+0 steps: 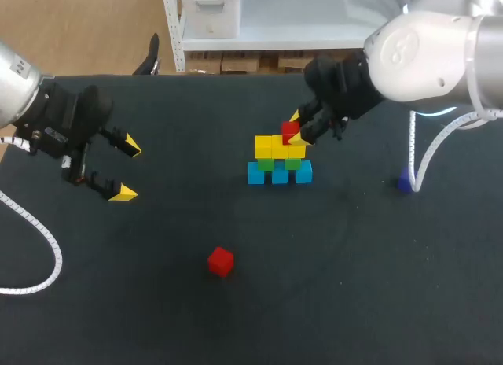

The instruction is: Place the blue cubes, place green cubes on the blue cubes, place the yellow cubes on the green cubes, then place the red cubes on the yellow cubes, and place purple cube on the red cubes.

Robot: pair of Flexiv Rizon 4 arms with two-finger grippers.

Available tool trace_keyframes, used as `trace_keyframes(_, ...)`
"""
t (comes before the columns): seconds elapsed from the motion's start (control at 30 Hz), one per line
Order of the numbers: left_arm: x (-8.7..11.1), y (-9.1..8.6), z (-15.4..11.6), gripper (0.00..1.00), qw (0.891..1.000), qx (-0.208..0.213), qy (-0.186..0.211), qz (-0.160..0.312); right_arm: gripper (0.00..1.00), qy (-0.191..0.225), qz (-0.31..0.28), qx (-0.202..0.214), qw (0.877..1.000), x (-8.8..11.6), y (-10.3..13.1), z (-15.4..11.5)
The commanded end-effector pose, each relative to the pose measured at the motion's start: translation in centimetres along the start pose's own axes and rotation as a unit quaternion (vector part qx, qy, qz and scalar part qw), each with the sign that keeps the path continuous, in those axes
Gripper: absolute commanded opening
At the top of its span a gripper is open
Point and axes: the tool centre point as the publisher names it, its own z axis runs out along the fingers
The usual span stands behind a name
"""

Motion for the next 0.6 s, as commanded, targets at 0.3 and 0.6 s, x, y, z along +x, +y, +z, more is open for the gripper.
trace_keyframes(0.3, 0.14, 0.03, -0.03, 1.00, 1.000, 0.000, -0.002, 0.002, 0.00, 0.001, 0.001, 0.001, 1.000, 0.06, -0.37, 0.13)
trace_keyframes(0.6, 0.14, 0.03, -0.03, 1.00, 1.000, 0.000, -0.002, 0.002, 0.00, 0.002, 0.001, 0.000, 1.000, -0.01, -0.42, 0.28)
